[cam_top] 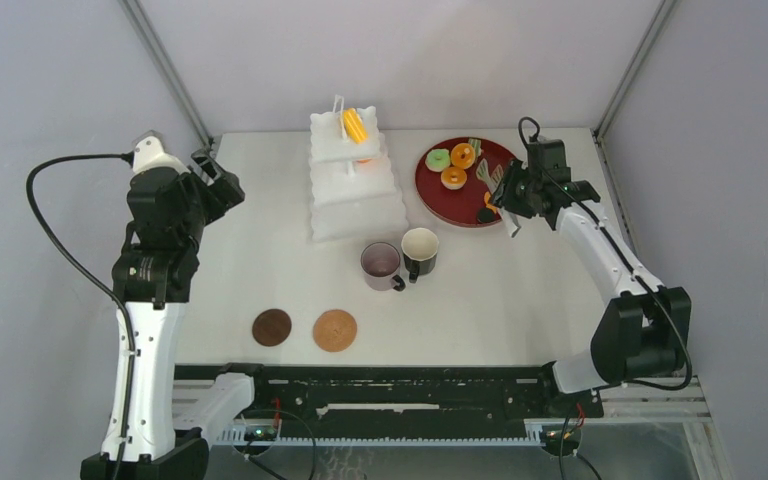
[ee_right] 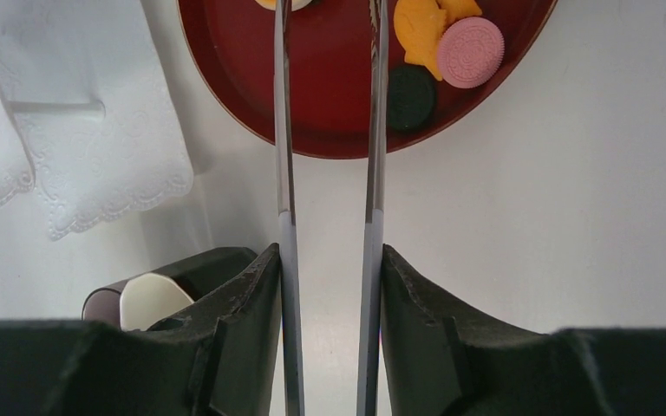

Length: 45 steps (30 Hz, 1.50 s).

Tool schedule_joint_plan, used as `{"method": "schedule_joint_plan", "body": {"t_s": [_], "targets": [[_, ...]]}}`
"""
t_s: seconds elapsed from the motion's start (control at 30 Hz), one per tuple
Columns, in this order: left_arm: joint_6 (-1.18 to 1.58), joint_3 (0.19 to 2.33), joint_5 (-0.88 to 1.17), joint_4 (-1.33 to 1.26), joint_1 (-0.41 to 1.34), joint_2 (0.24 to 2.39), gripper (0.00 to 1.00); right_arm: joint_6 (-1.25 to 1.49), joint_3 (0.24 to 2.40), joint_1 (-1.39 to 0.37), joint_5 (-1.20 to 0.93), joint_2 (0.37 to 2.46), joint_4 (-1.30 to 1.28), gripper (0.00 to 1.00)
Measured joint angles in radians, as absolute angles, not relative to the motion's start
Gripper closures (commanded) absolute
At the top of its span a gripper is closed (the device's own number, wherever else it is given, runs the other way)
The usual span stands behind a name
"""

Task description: Serve the afternoon tea

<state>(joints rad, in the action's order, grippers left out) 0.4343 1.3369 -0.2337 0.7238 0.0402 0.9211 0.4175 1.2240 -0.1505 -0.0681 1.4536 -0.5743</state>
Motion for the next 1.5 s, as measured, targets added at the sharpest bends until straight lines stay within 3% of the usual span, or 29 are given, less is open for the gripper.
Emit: {"method": "schedule_joint_plan", "body": {"t_s": [0.37,0.97,1.3,1.37,1.5], "targets": [[0.424,1.334,-0.232,0.723,0.040,0.929,0.17,0.419,1.254,-0.132,-0.123,1.599,-0.517,0.48],[0.417,1.334,-0.245,0.725,0.041,0.954,0.17,0.422,1.571,-0.125,-0.148,1.915,-0.487,0.46],[0.409,1.334,-0.252,0.724,0.040,0.971,0.17,0.426,1.575,-0.125,-0.129,1.935,-0.507,0.47],[0.409,1.334,-0.252,0.724,0.040,0.975,0.17,0.426,1.575,-0.125,-0.126,1.938,-0.513,0.53],[0.409,1.328,-0.252,0.722,0.040,0.976,0.17,0.424,1.575,-0.125,-0.136,1.940,-0.512,0.79]]}}
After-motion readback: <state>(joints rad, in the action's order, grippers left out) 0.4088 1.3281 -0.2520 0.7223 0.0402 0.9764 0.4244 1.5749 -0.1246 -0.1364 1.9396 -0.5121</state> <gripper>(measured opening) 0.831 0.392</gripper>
